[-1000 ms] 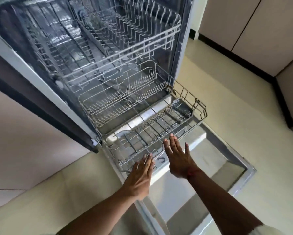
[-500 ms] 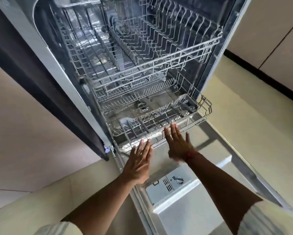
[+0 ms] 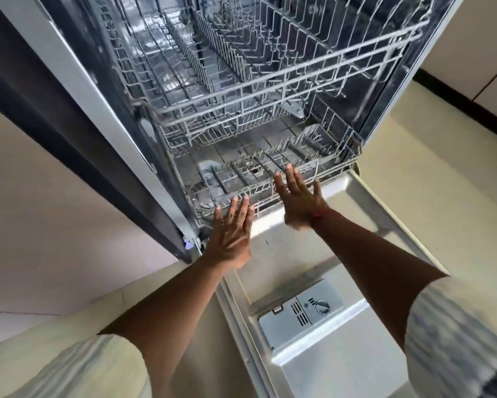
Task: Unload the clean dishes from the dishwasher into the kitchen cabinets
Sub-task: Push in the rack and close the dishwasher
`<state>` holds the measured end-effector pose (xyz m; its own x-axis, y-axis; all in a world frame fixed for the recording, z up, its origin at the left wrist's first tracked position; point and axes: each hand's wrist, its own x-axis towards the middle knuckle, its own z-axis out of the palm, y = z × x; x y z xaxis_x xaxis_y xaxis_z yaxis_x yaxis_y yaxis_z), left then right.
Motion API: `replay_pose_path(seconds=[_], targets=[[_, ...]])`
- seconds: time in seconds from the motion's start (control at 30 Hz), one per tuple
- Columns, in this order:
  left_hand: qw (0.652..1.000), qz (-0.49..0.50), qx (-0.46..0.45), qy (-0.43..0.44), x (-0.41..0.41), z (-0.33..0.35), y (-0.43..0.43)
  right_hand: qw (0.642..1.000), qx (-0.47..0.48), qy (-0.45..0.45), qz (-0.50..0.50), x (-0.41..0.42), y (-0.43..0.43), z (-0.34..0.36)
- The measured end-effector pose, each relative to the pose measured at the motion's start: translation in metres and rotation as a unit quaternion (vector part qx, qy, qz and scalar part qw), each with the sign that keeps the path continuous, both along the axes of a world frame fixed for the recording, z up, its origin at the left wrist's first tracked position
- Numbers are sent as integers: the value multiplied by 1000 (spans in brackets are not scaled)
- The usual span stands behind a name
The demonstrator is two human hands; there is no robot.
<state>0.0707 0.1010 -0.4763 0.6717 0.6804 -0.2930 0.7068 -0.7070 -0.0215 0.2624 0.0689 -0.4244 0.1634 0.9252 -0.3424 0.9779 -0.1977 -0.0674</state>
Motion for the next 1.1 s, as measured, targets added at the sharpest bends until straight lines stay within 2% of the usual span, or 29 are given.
replay_pose_path(seconds=[0.1,0.23,0.37,0.47,0.57,0.67,0.77,0.83,0.93,1.1], targets=[[1000,20,2,0,3,0,20,1000,22,1,-9,-4,25,0],[1000,6,8,-3,3,-5,37,1000,-2,10,-11,-2,39,-2],[1000,-8,26,6,-2,-12,39,997,28,68,-24,-1,32,-2],[999,4,-33,8,2,0,41,993,57,94,-39,-6,10,-1],[998,12,-67,-17,-1,18,30,993,48,92,-61,-20,-47,-16],[995,-63,-63,-40,-14,23,-16,993,27,77,-84,-38,-127,-39],[978,-134,-145,-61,-29,19,-91,989,-6,81,-125,-59,-213,-54],[962,-174,-201,-55,-37,13,-146,980,-36,104,-163,-75,-269,-60],[940,-221,-257,-31,-42,5,-221,972,-65,93,-204,-89,-338,-65],[904,-266,-332,30,-42,-2,-313,932,-56,136,-330,-102,-441,-87]])
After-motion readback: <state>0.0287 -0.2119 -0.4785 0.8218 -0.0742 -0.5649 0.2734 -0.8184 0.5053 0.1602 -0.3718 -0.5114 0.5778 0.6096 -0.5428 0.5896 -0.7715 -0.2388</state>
